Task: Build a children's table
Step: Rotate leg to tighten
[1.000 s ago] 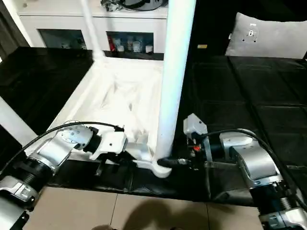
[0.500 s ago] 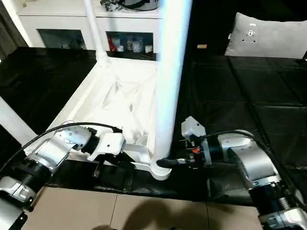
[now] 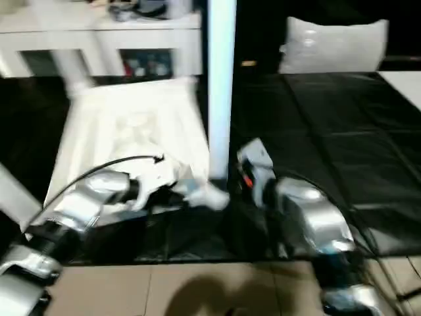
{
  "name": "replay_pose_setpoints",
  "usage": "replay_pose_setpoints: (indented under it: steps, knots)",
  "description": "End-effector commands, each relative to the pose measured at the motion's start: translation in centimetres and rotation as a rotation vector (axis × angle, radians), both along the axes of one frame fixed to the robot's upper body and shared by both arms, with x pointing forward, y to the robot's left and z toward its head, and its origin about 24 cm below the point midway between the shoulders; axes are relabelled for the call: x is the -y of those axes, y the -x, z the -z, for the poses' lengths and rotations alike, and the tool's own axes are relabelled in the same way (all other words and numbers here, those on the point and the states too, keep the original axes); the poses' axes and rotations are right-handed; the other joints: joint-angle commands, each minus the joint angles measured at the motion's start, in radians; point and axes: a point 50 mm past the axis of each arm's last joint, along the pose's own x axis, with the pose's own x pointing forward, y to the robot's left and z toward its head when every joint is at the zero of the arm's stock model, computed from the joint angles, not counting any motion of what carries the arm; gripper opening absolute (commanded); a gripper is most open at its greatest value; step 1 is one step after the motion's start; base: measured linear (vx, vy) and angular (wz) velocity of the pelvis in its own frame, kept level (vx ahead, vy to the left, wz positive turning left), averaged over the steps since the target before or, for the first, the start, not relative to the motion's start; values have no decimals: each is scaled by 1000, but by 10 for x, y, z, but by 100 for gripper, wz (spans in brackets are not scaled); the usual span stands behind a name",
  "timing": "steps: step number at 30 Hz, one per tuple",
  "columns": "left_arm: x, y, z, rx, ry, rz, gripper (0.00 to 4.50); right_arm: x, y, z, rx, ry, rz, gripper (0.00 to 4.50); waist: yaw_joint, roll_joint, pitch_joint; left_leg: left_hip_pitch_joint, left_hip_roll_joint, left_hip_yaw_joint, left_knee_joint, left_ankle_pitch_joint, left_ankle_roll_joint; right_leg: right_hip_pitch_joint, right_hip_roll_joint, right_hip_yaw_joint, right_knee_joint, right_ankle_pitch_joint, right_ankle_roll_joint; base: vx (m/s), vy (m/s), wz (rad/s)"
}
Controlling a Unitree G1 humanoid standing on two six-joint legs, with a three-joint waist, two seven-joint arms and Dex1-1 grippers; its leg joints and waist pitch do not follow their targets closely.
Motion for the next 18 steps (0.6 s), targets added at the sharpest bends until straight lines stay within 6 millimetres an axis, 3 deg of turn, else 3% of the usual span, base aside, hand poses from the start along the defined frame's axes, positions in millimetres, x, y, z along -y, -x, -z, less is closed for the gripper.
replay_pose_setpoints:
  steps: [1, 2, 4, 5, 7, 8, 12, 15, 18]
  knots:
    - [47, 3, -16, 47, 86, 52, 0, -29, -1, 15, -32, 32, 28, 192, -2, -11, -55, -6, 4, -4, -63, -282, 41, 47, -46, 18, -116, -607, -36, 0, 0, 0]
    - [51, 2, -17, 52, 94, 32, 0, -33, -1, 14, -18, 14, 40, 192, -6, -14, -56, -7, 3, -4, -62, -288, 45, 46, -46, 16, -119, -612, -28, 0, 0, 0]
    - [55, 0, -19, 66, 91, 18, 0, -36, -1, 12, 2, -4, 32, 260, -4, -12, -59, -9, 3, -5, -63, -280, 56, 50, -48, 16, -118, -597, -27, 0, 0, 0]
    - [55, 0, -19, 69, 87, 15, 0, -36, -1, 12, 7, -3, 27, 260, -4, -13, -60, -12, 5, -6, -66, -270, 62, 54, -48, 19, -115, -577, -31, 0, 0, 0]
    - [54, -1, -19, 76, 73, 18, 0, -36, 0, 12, 9, -1, 14, 270, 1, -6, -64, -15, 12, -8, -70, -243, 72, 56, -49, 29, -103, -496, -61, 0, 0, 0]
    - [50, -1, -18, 85, 58, 20, 0, -33, 1, 10, 12, -16, 6, 282, 7, -7, -69, -15, 19, -7, -71, -205, 82, 58, -50, 37, -90, -399, -102, 0, 0, 0]
    - [34, -1, -12, 94, 11, 62, 0, -19, 4, 7, 71, -13, -43, 321, 18, -4, -72, -22, 21, -3, -68, -146, 109, 67, -53, 46, -70, -269, -168, 0, 0, 0]
    - [25, -2, -8, 90, -10, 71, 0, -10, 8, 5, 82, 0, -110, 353, 27, -6, -72, -20, 20, 0, -67, -131, 116, 69, -54, 48, -69, -261, -176, 0, 0, 0]
    - [15, -2, -6, 86, -29, 110, 0, 2, 15, 4, 85, 22, -208, 366, 36, -7, -67, -16, 21, 1, -70, -169, 112, 69, -51, 47, -76, -320, -157, 0, 0, 0]
